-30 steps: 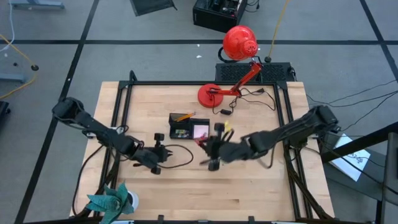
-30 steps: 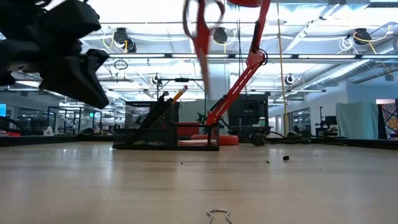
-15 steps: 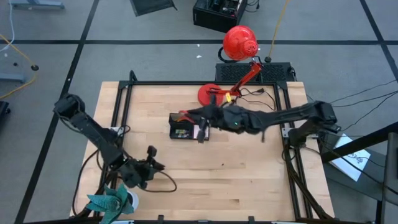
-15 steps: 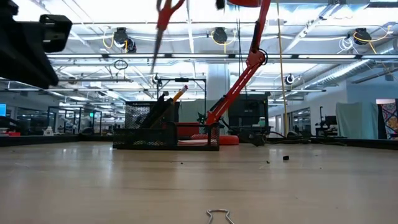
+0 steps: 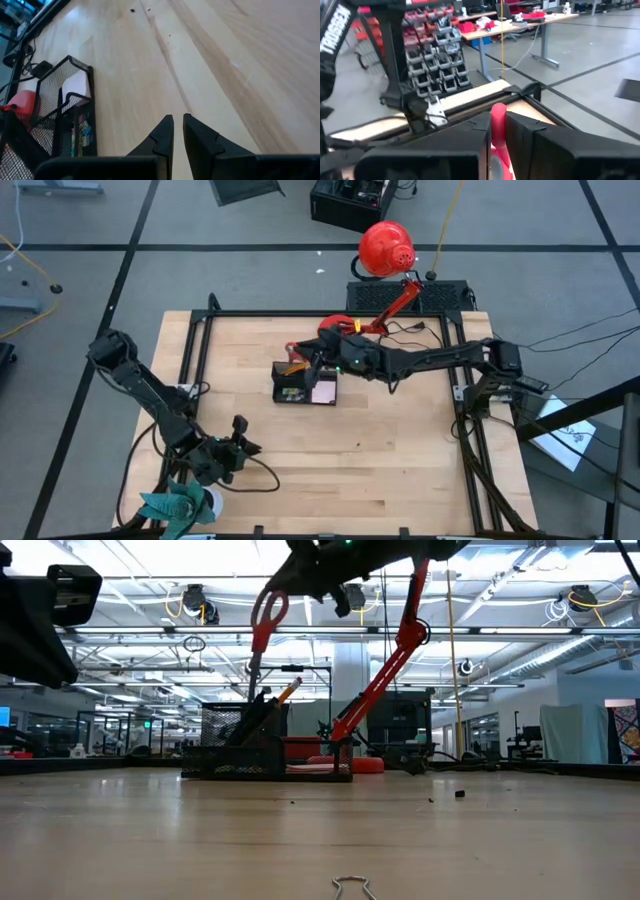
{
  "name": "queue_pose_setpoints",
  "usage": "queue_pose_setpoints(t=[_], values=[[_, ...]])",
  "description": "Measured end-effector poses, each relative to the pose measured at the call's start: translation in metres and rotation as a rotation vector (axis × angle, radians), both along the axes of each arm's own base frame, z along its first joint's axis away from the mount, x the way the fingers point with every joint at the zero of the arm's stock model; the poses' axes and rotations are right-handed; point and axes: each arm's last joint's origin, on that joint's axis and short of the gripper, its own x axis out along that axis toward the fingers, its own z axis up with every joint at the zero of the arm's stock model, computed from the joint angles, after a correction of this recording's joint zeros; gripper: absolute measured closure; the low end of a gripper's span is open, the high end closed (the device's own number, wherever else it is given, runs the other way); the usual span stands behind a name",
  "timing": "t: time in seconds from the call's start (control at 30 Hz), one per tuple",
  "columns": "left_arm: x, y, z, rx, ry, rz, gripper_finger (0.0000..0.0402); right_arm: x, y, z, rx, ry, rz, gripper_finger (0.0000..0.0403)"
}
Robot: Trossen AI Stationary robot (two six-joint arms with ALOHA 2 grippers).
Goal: Pick and place office supplies into organizer
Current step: Put the red scissor into the mesh desk organizer
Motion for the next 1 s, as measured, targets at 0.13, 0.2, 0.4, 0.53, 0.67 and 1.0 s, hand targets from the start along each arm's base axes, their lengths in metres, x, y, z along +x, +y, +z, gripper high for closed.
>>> queue_pose_setpoints(t=[0.13,0.2,0.4,0.53,0.67,1.0], values=[[0.000,0.000,0.000,0.000,-0.003,0.009,0.0353,0.007,-0.009,-0.008,0.045,-0.042,0.022,0.0378],[0.000,0.000,0.000,-0.001,-0.003,0.011,0.0353,0.012,-0.012,-0.016,0.079,-0.045,0.036,0.0378],[0.000,0.001,0.000,-0.007,-0.002,0.018,0.0353,0.019,-0.015,-0.032,0.126,-0.050,0.062,0.0379],[-0.001,0.001,-0.001,-0.013,0.002,0.026,0.0353,0.019,-0.015,-0.031,0.141,-0.051,0.060,0.0379],[-0.001,0.001,-0.001,-0.015,0.002,0.028,0.0353,0.019,-0.015,-0.037,0.157,-0.010,0.053,0.0379],[-0.001,0.001,-0.001,-0.017,0.001,0.028,0.0353,0.012,-0.016,-0.049,0.135,-0.030,-0.019,0.0379]])
